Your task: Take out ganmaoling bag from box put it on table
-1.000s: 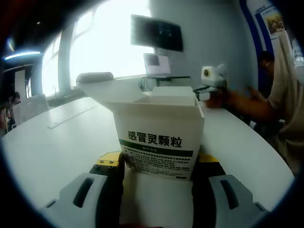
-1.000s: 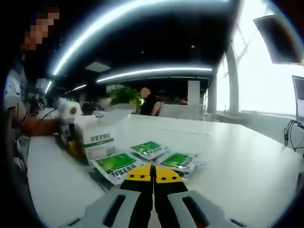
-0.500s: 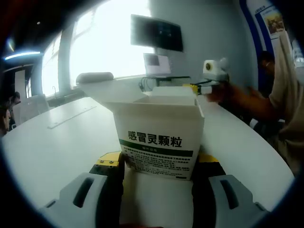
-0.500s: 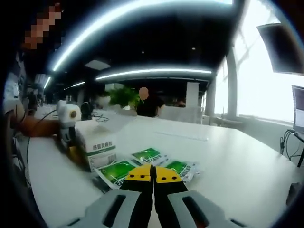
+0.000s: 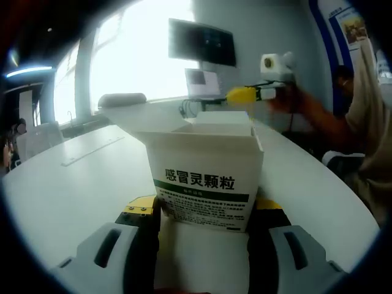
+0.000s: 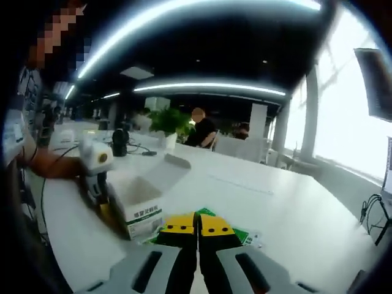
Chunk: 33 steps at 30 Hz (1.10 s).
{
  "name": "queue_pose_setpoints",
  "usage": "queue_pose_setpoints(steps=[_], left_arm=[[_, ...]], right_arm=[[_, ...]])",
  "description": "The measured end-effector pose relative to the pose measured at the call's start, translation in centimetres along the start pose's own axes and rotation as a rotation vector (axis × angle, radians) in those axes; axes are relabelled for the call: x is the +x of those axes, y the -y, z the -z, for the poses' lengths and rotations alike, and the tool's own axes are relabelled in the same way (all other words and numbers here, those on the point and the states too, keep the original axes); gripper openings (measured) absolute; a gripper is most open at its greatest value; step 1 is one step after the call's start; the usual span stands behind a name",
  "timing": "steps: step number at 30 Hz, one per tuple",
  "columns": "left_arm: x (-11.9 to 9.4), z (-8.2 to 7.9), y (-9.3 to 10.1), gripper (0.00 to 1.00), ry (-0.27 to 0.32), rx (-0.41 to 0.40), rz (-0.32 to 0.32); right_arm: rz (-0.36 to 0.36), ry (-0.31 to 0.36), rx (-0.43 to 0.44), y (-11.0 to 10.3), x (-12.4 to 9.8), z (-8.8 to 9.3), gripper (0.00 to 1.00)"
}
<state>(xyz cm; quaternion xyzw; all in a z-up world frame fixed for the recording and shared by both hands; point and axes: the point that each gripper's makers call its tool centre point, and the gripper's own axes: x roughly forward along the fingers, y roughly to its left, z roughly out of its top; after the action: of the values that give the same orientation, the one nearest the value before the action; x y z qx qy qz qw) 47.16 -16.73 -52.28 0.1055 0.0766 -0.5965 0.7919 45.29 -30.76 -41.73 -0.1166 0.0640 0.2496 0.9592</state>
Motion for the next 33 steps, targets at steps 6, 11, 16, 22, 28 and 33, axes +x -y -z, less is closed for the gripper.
queue_pose_setpoints(steps=[6, 11, 16, 22, 28, 33], left_arm=[[0.0, 0.0, 0.0, 0.48, 0.0, 0.0, 0.0], [0.0, 0.0, 0.0, 0.48, 0.0, 0.0, 0.0], [-0.1, 0.0, 0.0, 0.48, 0.0, 0.0, 0.0], [-0.1, 0.0, 0.0, 0.48, 0.0, 0.0, 0.0], [-0.1, 0.0, 0.0, 0.48, 0.0, 0.0, 0.0], [-0.1, 0.0, 0.0, 0.48, 0.0, 0.0, 0.0]], right_arm=[[-0.055, 0.004, -0.065, -1.7, 0.9, -2.3, 0.0], [-0.096, -0.006, -0.118, -3.1, 1.6, -3.6, 0.0], [-0.171, -0.02, -0.149, -5.2, 2.8, -4.4, 0.0], [-0.328, -0.109, -0.216, -8.5, 4.9, -3.3, 0.01], [-0.46, -0.186, -0.19, -10.8, 5.4, -2.0, 0.01], [-0.522, -0.21, -0.212, -12.5, 5.6, -2.0, 0.01]])
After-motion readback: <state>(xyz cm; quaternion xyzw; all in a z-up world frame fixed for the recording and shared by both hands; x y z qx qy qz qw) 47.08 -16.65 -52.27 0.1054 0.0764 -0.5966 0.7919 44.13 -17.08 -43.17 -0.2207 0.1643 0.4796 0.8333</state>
